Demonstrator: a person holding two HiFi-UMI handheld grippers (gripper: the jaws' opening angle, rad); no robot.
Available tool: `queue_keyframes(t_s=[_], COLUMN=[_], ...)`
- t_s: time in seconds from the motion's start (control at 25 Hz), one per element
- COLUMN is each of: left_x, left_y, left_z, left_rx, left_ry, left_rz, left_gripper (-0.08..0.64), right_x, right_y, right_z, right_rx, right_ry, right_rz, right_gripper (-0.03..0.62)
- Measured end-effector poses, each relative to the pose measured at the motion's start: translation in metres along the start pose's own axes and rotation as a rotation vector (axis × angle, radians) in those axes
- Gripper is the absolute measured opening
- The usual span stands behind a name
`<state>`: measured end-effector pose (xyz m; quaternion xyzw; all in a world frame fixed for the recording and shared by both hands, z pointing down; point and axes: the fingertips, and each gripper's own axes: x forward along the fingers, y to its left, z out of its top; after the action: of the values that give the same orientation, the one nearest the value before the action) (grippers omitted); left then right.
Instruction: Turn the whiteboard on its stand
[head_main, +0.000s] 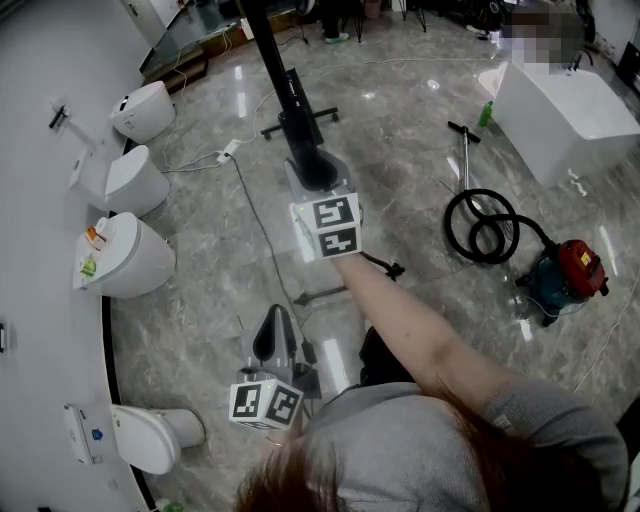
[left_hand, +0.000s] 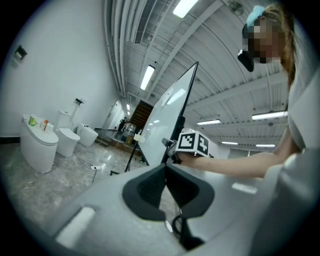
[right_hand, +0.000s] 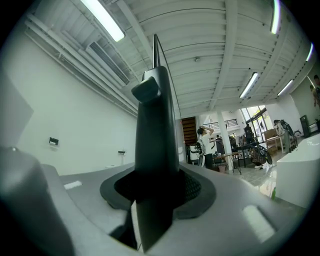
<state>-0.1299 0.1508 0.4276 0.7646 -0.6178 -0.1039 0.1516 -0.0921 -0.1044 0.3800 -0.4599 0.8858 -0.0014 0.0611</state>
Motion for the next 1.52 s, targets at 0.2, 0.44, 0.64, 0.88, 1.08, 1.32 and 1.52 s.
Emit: queue_keyframes(t_s=[0.2,0.44,0.64,0.88,1.08,1.32,1.52], left_x=[-0.002,-0.004,-0.012,-0.018,-0.018,-0.01,-0.006], left_y=[-0.005,-0.02,-0.022,-0.033,-0.04,-0.054,-0.066], left_z=[0.0,-0.006,-0.007,-0.011,-0.016,-0.014,-0.015], left_rx=[0.003,0.013,0.02,0.009,0.009,0.023,0.029], left_ry=[0.006,0.021,0.019,0.022,0.027,0.023,0.028], left_rz=[-0.016,-0.043,-0.048,-0.057,-0.066,-0.095,-0.101], left_gripper=[-0.005,-0.005,-0.005,-0.005,-0.005,-0.005,-0.005], right_x=[-0.011,-0.026,-0.038,-0.052,-0.063,-0.071,-0.082], right_y=[0.008,0.014,0.018,0.023,0.025,0.026,0.03], right_z=[0.006,0.002,0.003,0.007,0.007,0.007,0.01], right_rx=[0.016,0.007,0.0,-0.016,-0.018,-0.022,-0.016], right_ry=[-0.027,-0.004,-0.017,0.002,0.013,0.024,0.022], right_rz=[0.009,0.02,0.018,0.036,0.044,0.063,0.078], right_gripper=[0.169,0.17,0.17,0.17,0.174,0.178,0.183])
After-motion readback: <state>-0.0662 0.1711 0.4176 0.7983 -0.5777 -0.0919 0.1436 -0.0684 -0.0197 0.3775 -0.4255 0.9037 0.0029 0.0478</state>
